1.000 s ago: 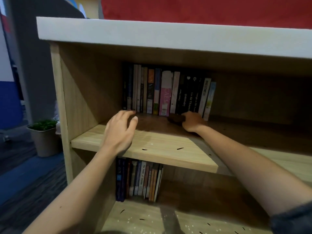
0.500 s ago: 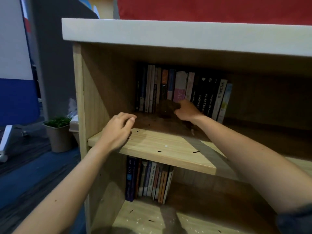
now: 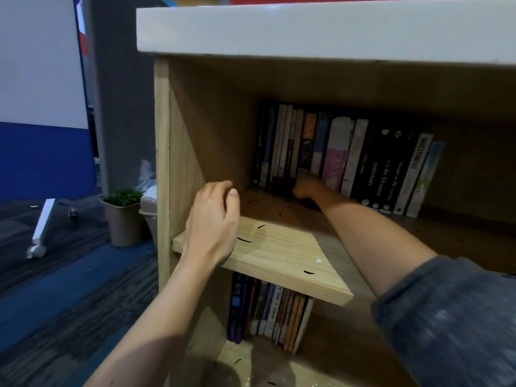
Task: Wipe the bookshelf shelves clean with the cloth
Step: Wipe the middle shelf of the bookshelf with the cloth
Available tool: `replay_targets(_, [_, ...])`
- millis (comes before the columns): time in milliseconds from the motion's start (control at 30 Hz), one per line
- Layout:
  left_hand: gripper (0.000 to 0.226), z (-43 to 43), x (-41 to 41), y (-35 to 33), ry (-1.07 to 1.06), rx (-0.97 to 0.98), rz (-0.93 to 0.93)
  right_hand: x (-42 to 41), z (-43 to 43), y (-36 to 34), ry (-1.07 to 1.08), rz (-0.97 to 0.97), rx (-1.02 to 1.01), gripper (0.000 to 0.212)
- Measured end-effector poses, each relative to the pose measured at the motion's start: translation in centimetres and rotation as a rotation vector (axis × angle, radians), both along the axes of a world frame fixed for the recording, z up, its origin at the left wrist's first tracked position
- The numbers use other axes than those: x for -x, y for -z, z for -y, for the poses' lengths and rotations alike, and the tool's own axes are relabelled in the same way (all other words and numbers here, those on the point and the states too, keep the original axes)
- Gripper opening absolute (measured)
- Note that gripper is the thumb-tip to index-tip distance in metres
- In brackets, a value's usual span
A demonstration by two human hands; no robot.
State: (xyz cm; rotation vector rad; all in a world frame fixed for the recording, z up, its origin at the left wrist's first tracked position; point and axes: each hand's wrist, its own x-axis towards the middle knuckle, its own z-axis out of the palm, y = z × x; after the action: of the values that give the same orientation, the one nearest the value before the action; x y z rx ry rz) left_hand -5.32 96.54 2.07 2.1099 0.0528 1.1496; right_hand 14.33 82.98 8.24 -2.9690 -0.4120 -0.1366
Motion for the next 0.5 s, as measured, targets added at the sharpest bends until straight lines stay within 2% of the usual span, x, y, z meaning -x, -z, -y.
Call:
replay_targets(133, [0.038,0.2,0.0,-0.2,0.021,-0.005,-0.007,2.7,1.2,-0.8,-0.098,-0.097,-0.055,0.036])
replay_targets(233, [0.037,0.0,0.3,-0.2,0.034,-0.025,-0.017,6.5,2.8,-0.8,-0.227,-0.123,-0.203,0.014])
replay_targets(500, [0.035,0.5,1.3,-0.4,0.075,-0.178,-0.185,19.3,6.8,0.1,-0.486,-0.115,-0.269,0.016])
